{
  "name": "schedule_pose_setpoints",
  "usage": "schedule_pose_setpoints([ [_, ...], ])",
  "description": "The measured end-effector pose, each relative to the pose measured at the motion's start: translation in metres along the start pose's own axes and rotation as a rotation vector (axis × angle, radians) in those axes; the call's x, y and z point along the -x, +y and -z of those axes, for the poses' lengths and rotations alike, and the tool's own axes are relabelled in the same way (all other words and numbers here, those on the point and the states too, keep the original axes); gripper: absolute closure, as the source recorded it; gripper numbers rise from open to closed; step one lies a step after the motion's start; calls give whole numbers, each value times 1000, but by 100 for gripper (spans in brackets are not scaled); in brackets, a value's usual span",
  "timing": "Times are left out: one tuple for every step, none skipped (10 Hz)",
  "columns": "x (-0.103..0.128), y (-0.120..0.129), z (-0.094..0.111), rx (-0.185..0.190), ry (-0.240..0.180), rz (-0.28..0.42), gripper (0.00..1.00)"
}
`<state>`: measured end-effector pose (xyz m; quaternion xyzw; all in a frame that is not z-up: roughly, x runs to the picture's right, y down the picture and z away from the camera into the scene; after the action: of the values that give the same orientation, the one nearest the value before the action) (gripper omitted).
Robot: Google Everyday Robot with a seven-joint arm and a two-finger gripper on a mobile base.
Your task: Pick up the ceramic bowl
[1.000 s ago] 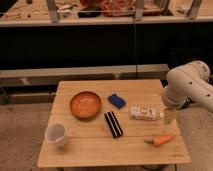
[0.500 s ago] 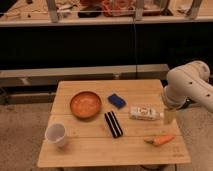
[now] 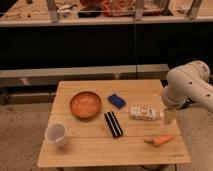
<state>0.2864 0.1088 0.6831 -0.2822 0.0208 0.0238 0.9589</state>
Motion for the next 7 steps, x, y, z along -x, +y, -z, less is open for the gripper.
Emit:
schedule_pose_setpoints([
  [0,0,0,0,0,0,20],
  [0,0,0,0,0,0,20],
  [0,0,0,0,0,0,20],
  [2,-1,1,-7,8,11,20],
  [9,-3,2,-14,13,29,20],
  [24,-7,5,-29,22,57,20],
  [42,-11,8,-43,32,88,20],
])
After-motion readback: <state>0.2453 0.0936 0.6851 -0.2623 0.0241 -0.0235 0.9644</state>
